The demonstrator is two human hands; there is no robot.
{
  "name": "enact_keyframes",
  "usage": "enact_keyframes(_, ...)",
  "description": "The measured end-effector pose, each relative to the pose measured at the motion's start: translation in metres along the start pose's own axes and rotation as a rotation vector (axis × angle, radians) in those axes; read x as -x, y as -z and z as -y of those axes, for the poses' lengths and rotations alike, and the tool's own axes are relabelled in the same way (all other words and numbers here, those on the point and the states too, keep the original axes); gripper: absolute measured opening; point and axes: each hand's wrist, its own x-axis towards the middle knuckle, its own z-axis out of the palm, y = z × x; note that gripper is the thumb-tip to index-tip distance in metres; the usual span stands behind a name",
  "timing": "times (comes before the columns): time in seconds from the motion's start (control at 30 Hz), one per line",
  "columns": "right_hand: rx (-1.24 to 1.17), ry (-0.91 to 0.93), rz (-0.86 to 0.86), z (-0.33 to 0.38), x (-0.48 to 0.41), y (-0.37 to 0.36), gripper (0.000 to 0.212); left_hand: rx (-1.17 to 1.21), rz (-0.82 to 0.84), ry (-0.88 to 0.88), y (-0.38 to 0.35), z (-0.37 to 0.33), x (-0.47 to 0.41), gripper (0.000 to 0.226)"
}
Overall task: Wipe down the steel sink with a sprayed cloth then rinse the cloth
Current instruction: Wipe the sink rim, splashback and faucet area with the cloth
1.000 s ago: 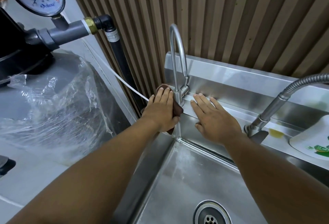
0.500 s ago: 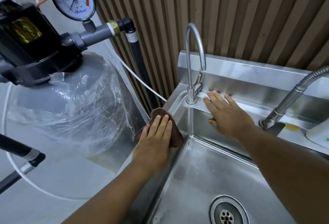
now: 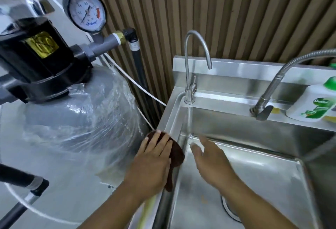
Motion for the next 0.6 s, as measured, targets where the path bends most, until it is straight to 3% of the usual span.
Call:
enact_keyframes(0.13,-0.517,-0.160,0.254,0.010,0.049,-0.070,0.047,0.012,0.039,-0.145,-0.012,0.018,-0.005,0.057)
enact_keyframes(0.2,-0.687,-0.188,0.259,0.013,0.044,-0.087,0.069,0.030,0.085,-0.164,-0.008,0.019,-0.011,0.064)
enact_keyframes(0.27,-0.752,-0.194,0.237,0.016,0.033,-0.093,0.075,0.098,0.134,-0.124,-0.004,0.017,-0.021,0.073)
enact_keyframes(0.47,-0.800,-0.147,0.210,0.018,0.015,-0.082,0.091,0.154,0.235,-0.012,0.004,0.009,-0.039,0.062)
enact_keyframes(0.6,-0.769,-0.176,0.239,0.020,0.047,-0.083,0.084,0.201,0.278,-0.028,0.009,0.008,-0.002,0.063)
